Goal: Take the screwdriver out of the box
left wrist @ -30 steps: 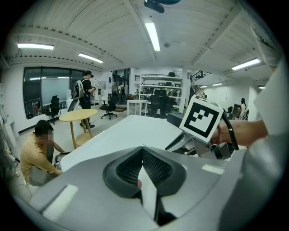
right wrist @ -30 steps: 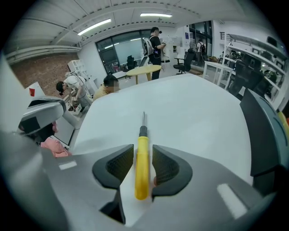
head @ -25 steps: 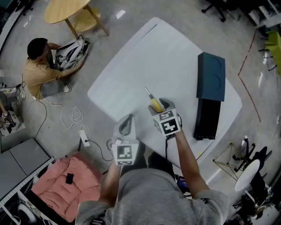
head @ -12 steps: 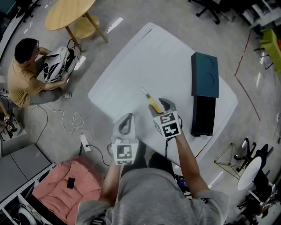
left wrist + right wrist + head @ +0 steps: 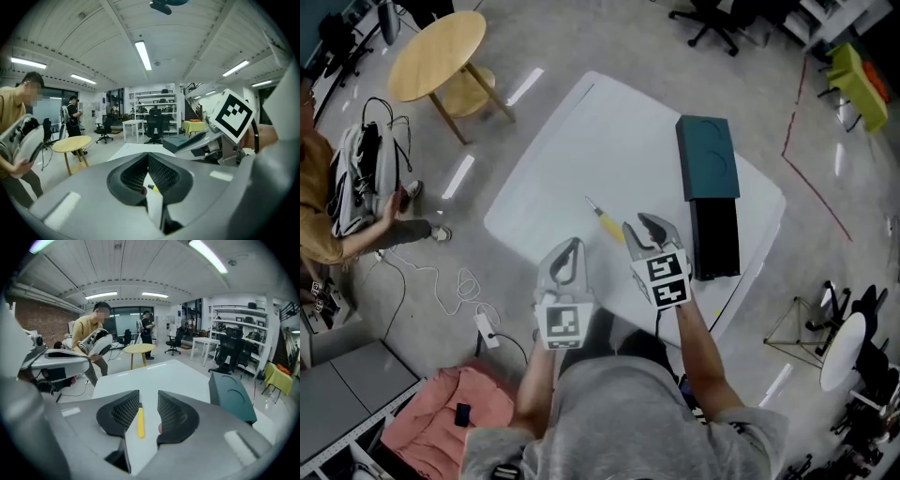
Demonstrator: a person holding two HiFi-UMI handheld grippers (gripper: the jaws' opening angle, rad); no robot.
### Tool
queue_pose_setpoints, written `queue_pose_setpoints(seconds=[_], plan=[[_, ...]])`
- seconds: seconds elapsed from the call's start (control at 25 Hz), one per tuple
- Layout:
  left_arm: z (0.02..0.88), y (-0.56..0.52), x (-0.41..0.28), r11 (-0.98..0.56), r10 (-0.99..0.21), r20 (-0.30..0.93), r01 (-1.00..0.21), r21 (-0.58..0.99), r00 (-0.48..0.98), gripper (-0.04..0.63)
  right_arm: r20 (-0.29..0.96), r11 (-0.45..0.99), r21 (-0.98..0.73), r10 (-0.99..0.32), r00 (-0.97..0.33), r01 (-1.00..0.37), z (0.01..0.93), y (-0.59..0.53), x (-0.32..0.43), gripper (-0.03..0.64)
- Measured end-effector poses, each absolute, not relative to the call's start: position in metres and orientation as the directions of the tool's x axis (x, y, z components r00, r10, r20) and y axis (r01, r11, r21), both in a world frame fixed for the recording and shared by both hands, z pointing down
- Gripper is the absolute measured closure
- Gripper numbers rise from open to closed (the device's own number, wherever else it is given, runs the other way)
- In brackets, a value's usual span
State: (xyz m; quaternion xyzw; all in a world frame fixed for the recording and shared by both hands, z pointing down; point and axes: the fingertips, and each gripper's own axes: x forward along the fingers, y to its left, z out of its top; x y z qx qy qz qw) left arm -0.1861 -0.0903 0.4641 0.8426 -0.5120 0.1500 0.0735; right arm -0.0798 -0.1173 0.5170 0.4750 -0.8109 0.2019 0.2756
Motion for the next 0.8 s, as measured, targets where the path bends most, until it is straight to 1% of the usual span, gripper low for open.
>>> queue_pose_setpoints(seconds=[0.2, 0.4, 0.8], plan=[[0.437, -0.098, -0.168, -0.527, -0.823, 0.284, -0.847, -0.062, 0.491, 0.583, 0.556, 0.38, -0.018, -0.765, -0.325, -0.925, 0.477, -0.114, -0.053, 0.537], [0.416, -0.096, -0.143, -0.582, -0.798, 0.251, -0.809, -0.086, 0.547, 0.583, 0.496, 0.283, 0.001, -0.833, -0.245, -0.959, 0.448, -0.099, -0.021, 0.574], [0.392, -0.081, -0.086, -0.701, -0.71, 0.215, -0.703, -0.122, 0.67, 0.583, 0.416, 0.105, -0.009, -0.904, -0.099, -0.994, 0.419, -0.059, 0.034, 0.595]])
